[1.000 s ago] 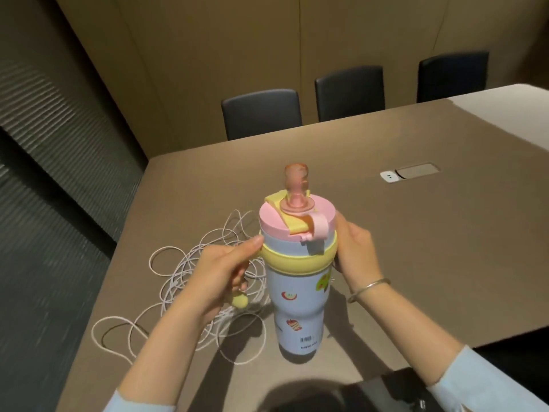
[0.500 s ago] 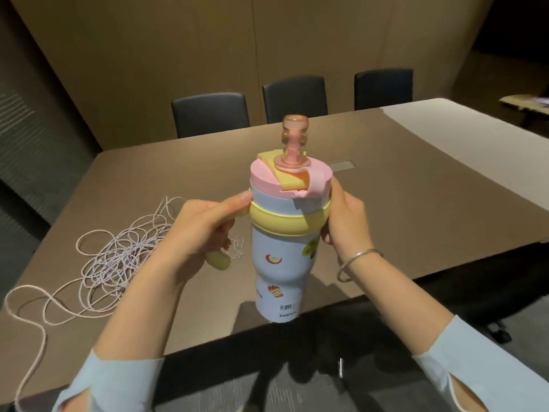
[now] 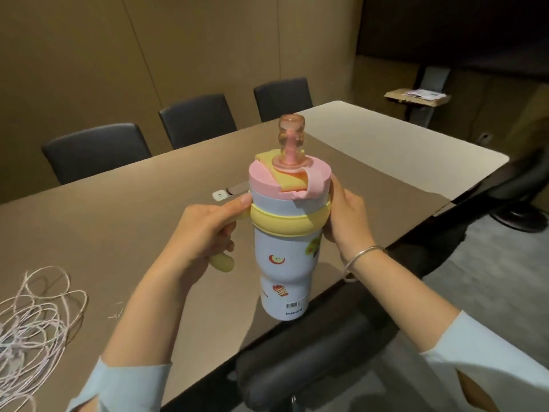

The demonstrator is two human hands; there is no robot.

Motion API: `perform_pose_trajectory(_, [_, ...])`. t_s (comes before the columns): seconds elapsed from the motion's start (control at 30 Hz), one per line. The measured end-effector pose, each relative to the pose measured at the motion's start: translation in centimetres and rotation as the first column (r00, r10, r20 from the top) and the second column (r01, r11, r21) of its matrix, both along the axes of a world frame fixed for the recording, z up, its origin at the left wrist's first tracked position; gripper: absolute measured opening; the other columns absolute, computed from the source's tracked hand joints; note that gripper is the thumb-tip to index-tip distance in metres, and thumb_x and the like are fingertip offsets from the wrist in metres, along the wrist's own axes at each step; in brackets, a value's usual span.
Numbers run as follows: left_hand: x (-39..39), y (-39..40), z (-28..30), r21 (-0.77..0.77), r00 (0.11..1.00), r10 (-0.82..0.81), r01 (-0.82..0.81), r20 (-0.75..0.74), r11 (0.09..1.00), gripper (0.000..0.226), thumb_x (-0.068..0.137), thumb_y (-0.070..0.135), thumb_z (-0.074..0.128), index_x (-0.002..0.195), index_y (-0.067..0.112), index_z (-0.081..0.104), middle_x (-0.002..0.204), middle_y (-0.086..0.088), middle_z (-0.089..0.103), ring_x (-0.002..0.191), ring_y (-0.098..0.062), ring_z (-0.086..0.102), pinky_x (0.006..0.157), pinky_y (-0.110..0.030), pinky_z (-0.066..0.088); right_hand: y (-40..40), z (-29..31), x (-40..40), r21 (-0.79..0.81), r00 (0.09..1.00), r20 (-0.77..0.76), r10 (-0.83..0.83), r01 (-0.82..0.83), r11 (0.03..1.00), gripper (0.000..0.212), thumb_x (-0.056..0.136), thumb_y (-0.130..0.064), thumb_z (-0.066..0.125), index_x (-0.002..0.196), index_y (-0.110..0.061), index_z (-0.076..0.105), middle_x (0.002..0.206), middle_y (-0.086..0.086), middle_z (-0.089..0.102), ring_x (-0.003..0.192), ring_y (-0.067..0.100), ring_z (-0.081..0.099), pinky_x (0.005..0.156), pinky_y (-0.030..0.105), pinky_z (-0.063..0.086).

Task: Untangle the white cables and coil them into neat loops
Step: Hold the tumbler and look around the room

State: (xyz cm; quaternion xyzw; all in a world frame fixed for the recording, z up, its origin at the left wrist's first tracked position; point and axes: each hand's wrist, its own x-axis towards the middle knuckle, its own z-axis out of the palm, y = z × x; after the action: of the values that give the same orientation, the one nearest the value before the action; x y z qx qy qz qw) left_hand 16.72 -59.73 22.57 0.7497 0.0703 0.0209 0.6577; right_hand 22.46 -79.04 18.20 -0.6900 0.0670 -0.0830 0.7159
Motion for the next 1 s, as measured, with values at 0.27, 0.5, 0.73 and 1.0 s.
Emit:
perform_pose_trajectory(0.27, [11.0,-10.1,0.5,-0.027,0.979,-0.202,0.202,-0.003,0.979,0.049,0.07,0.049,0.073,0.077,0.005,0.054,0.046,0.002,0.02,0.046,-0.017,0.014,0.051,-0.028,0.032,-11.3,1.4,7.8,-0.071,0.987,-0.004,-0.162,0.162,0.984,0.052,0.085,-0.059,0.05,0.063,-0.012,0.054,0.062,0.013,0.048,0.065,0.024,0.045,0.062,0.036,0.036])
perform_pose_trajectory(0.5, [17.0,-18.9,0.2,-0.028,0.973,-0.229,0.229,-0.009,0.973,0.057,0.059,0.057,0.076,0.053,0.016,0.036,0.047,0.0,0.021,0.049,-0.02,0.013,0.054,-0.031,0.031,-20.3,1.1,12.9,-0.063,0.976,0.01,-0.217,0.217,0.974,0.053,0.094,-0.055,0.046,0.054,-0.021,0.046,0.051,0.002,0.043,0.056,0.018,0.038,0.058,0.032,0.032])
perform_pose_trajectory(0.73, [21.7,-30.0,-1.3,-0.038,0.986,-0.168,0.168,0.004,0.985,0.056,0.058,0.056,0.074,0.052,0.015,0.037,0.045,0.0,0.02,0.048,-0.019,0.012,0.051,-0.028,0.034,-31.1,0.1,19.2,-0.1,0.988,-0.023,-0.152,0.149,0.984,0.054,0.097,-0.049,0.044,0.06,-0.01,0.045,0.049,0.006,0.04,0.05,0.019,0.036,0.052,0.028,0.031])
perform_pose_trajectory(1.0, [26.4,-45.1,-1.0,-0.086,0.998,-0.064,0.065,0.016,0.994,0.052,0.068,0.046,0.071,0.05,0.013,0.036,0.04,0.003,0.022,0.037,-0.014,0.014,0.052,-0.029,0.034,-45.8,1.4,24.8,-0.106,0.998,0.0,-0.057,0.056,0.993,0.051,0.096,-0.049,0.045,0.07,-0.005,0.053,0.058,0.011,0.044,0.057,0.021,0.038,0.058,0.035,0.034])
